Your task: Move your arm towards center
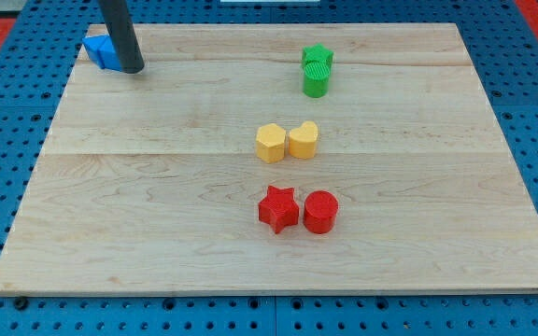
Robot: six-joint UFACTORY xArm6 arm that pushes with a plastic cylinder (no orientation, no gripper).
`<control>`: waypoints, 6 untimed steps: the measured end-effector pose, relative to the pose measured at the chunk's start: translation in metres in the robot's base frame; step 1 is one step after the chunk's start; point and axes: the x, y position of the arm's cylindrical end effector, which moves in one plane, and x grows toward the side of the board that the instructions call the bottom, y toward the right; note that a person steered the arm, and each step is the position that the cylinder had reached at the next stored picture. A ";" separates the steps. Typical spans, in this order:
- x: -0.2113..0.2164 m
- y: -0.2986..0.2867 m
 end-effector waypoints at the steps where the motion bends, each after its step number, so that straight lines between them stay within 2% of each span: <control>1: 0.008 0.015; 3: 0.009 0.017; 5: 0.075 0.197; 6: 0.084 0.301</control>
